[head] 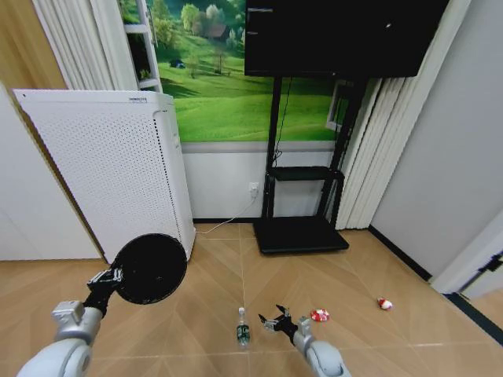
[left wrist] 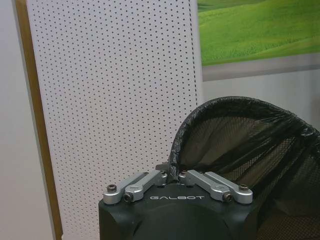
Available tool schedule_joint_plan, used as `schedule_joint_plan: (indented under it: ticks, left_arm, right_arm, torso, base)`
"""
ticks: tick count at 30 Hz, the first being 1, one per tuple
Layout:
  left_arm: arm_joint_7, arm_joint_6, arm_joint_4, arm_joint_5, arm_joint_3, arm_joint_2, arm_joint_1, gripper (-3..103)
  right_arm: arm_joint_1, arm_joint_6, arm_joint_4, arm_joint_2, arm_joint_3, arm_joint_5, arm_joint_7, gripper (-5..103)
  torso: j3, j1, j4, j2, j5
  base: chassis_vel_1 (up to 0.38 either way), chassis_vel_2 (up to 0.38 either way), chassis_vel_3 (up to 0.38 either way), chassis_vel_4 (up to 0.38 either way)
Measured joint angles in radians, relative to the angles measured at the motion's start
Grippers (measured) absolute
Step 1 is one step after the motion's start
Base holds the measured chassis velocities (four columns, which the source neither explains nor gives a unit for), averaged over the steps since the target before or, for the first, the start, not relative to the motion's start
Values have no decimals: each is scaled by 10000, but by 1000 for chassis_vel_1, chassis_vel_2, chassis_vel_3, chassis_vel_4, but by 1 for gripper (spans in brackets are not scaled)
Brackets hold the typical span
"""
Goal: Pick up the trash bin and place the garbage on the floor into it.
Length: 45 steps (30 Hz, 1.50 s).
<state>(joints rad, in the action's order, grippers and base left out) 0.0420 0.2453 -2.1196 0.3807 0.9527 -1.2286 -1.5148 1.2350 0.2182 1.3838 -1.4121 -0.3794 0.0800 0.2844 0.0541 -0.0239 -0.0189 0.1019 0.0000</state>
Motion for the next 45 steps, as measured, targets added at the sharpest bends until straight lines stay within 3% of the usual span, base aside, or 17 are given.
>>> schedule_joint_plan:
  ticks: [3, 8, 10, 11, 12, 13, 14, 17, 22, 34, 36, 37, 38, 40, 41, 43, 45]
  left_arm:
    - [-4, 3, 0, -12, -26, -59, 6, 3]
    - [-5, 13, 0, -12, -29, -160, -15, 3]
    - [-5, 14, -10, -13, -37, -207, -52, 3]
    - [-5, 14, -10, -13, -37, -207, -52, 3]
    - [-3, 14, -27, -12, -39, -217, -68, 3]
    - [9, 14, -74, -4, -36, -232, -117, 3]
    - [27, 15, -83, -2, -29, -232, -134, 3]
    - [39, 12, -93, 8, 19, -235, -176, 3]
    - [92, -15, -91, 12, 46, -277, -205, 3]
    - [150, -70, 10, 4, 32, -323, -208, 3]
    - [172, -78, 29, 2, 20, -358, -203, 3]
    - [194, -78, 33, 1, 17, -396, -202, 3]
    - [194, -78, 33, 1, 17, -396, -202, 3]
    - [248, -123, 87, -21, -6, -479, -205, 3]
    - [248, -123, 87, -21, -6, -479, -205, 3]
    - [306, -182, 142, -94, -40, -566, -256, 3]
    - [323, -192, 149, -100, -44, -579, -269, 3]
  right_arm:
    - [-47, 389, -87, -167, 365, 0, -362, 100]
    - [-238, 467, -405, -407, 708, 2, -191, 100]
    - [-561, 290, -839, -472, 791, -187, 720, 100]
    - [-561, 290, -839, -472, 791, -187, 720, 100]
    - [-720, 4, -1069, -473, 773, -375, 1293, 100]
    - [-1102, -781, -1626, -449, 668, -929, 2839, 100]
    - [-1223, -931, -1760, -427, 644, -1108, 3187, 100]
    - [-1555, -1176, -2134, -372, 683, -1425, 3699, 100]
    - [-1810, -1187, -2578, -436, 889, -1467, 3580, 100]
    - [-2056, -893, -3069, -878, 1067, -1192, 2049, 100]
    - [-1917, -884, -2748, -930, 917, -822, 725, 100]
    - [-1850, -762, -2417, -1029, 790, -525, -932, 100]
    - [-1850, -762, -2417, -1029, 790, -525, -932, 100]
    - [-1888, -837, -2057, -1254, 415, -234, -3224, 100]
    - [-1888, -837, -2057, -1254, 415, -234, -3224, 100]
    - [-1909, -1060, -1203, -1198, -198, -155, -4580, 100]
    - [-1886, -1080, -1003, -1154, -282, -131, -4696, 100]
  torso:
    - [0, 0, 0, 1, -1]
    - [0, 0, 0, 0, 0]
    - [0, 0, 2, 0, 0]
    - [0, 0, 2, 0, 0]
    - [0, 0, 2, 0, 0]
    - [0, 0, 1, 0, 0]
    - [0, 0, 1, 0, 1]
    - [0, 0, 0, 0, -2]
    - [0, 0, -1, 0, -2]
    - [1, 0, 1, 0, 0]
    - [1, 0, -1, 0, 1]
    - [0, 1, -2, 0, 0]
    - [0, 1, -2, 0, 0]
    - [0, 1, 0, 0, 4]
    - [0, 1, 0, 0, 4]
    - [0, 0, 1, 0, -2]
    - [0, 0, 2, 0, -2]
  base:
    - [0, 0, 0, 0]
    - [0, 0, 0, 0]
    - [0, 0, 0, 0]
    - [0, 0, 0, 0]
    - [0, 0, 0, 0]
    - [0, 0, 0, 0]
    - [0, 0, 0, 0]
    - [0, 0, 0, 0]
    - [0, 0, 0, 0]
    - [0, 0, 0, 0]
    - [0, 0, 0, 0]
    - [0, 0, 0, 0]
    - [0, 0, 0, 0]
    - [0, 0, 0, 0]
    - [0, 0, 0, 0]
    - [0, 0, 0, 0]
    - [0, 0, 0, 0]
